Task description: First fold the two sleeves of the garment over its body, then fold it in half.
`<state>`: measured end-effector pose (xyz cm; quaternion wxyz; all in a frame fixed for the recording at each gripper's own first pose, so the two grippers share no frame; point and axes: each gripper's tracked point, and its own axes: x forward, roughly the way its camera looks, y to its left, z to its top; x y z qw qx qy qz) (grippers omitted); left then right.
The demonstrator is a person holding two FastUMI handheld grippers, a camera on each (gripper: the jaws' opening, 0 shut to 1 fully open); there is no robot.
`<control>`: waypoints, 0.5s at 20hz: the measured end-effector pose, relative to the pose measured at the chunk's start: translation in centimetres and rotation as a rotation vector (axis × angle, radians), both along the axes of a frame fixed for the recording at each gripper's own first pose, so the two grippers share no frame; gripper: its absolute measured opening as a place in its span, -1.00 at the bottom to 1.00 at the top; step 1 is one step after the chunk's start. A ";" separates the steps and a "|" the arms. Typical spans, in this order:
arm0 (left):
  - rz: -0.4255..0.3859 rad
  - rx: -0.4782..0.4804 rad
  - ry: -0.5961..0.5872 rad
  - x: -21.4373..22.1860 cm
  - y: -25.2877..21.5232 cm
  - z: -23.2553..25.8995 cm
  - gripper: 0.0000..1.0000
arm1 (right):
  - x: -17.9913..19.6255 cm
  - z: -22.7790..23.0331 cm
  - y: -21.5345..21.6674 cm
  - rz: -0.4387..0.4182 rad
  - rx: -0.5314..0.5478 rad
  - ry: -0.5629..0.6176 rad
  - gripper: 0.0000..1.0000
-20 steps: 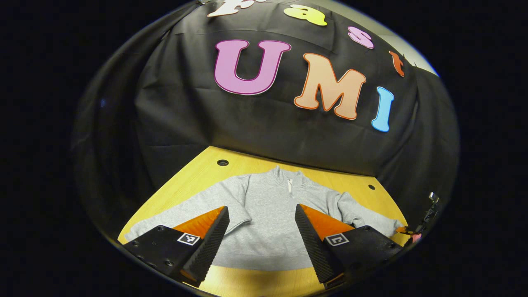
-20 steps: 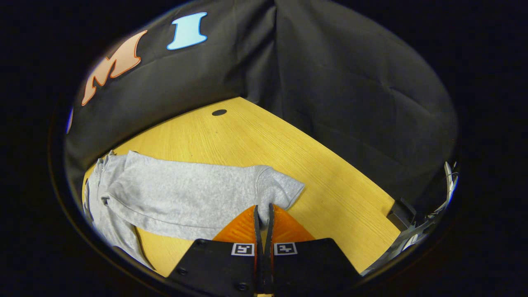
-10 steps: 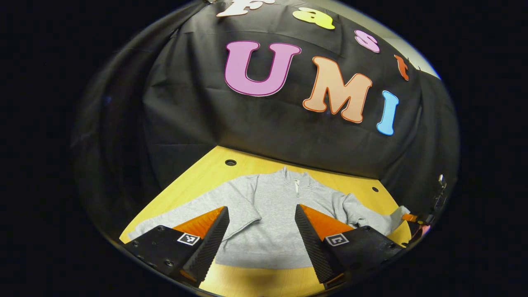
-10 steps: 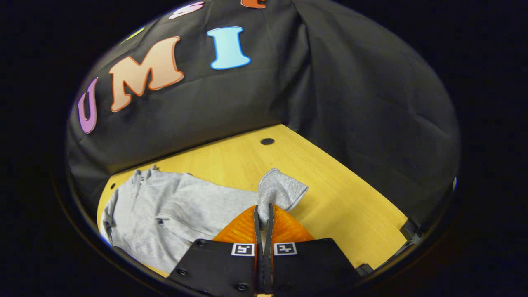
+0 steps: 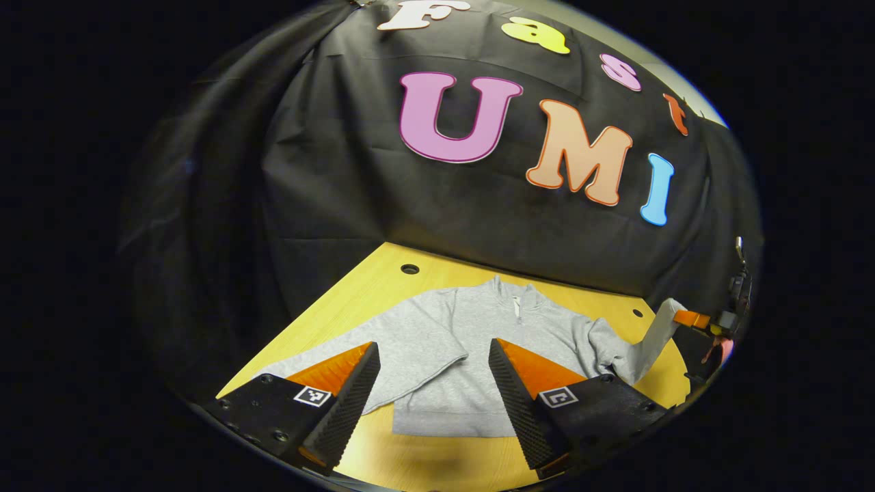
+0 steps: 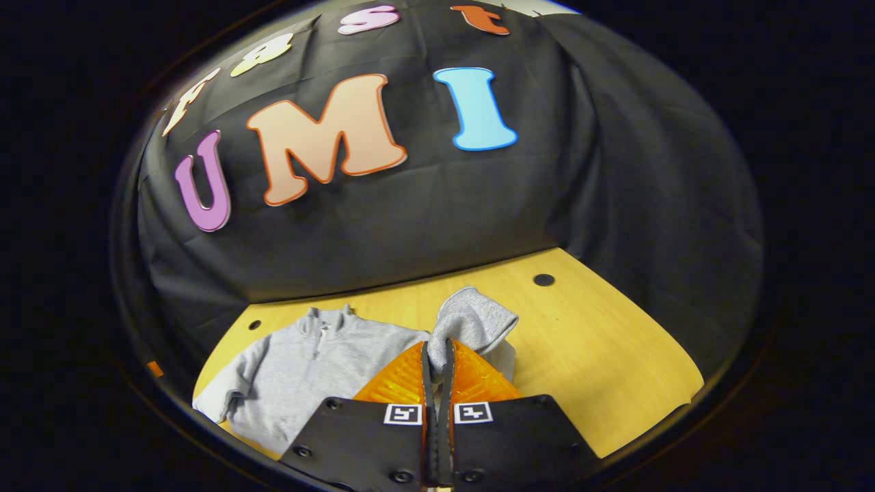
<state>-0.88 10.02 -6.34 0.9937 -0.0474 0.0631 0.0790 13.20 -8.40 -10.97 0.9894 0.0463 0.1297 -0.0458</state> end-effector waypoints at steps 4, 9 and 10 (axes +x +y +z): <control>0.059 -0.011 0.020 -1.4 2.5 -1.2 0.87 | 2.1 1.5 6.7 0.114 -0.005 -0.026 -0.95; 0.103 -0.032 0.035 -2.9 4.7 -2.2 0.88 | 3.4 2.1 15.5 0.264 0.008 -0.037 -0.95; 0.113 -0.036 0.042 -3.4 5.3 -2.8 0.88 | 3.6 2.1 17.5 0.297 0.012 -0.036 -0.95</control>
